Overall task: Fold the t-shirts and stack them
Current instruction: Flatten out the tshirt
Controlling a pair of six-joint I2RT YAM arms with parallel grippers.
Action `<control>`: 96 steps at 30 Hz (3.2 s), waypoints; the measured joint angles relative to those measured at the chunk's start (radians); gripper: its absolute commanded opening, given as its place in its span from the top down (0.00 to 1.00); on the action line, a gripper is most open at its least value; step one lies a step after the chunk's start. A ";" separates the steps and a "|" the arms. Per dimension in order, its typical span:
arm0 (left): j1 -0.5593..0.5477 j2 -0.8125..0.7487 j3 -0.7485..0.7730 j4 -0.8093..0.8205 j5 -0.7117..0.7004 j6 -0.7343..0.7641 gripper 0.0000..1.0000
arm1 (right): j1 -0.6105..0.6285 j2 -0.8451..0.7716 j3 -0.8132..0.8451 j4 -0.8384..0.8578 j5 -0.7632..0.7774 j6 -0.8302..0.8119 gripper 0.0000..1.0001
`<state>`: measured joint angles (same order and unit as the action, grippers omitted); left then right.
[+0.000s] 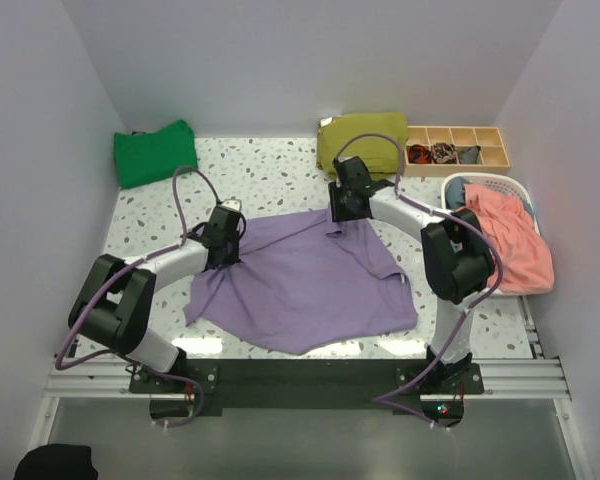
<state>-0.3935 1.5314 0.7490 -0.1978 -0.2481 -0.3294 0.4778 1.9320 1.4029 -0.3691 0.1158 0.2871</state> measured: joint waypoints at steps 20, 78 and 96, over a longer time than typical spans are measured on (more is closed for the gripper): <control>0.000 -0.161 0.137 -0.129 -0.029 0.008 0.97 | 0.051 -0.172 -0.019 -0.094 0.152 -0.051 0.99; 0.000 -0.049 0.195 -0.134 -0.014 0.059 0.68 | 0.047 -0.299 -0.053 -0.122 0.207 -0.087 0.94; 0.000 -0.004 0.195 -0.126 -0.014 0.058 0.57 | 0.045 -0.280 -0.053 -0.117 0.206 -0.088 0.94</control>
<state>-0.3935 1.5272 0.9443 -0.3237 -0.2626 -0.2710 0.5224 1.6520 1.3495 -0.4862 0.3214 0.1993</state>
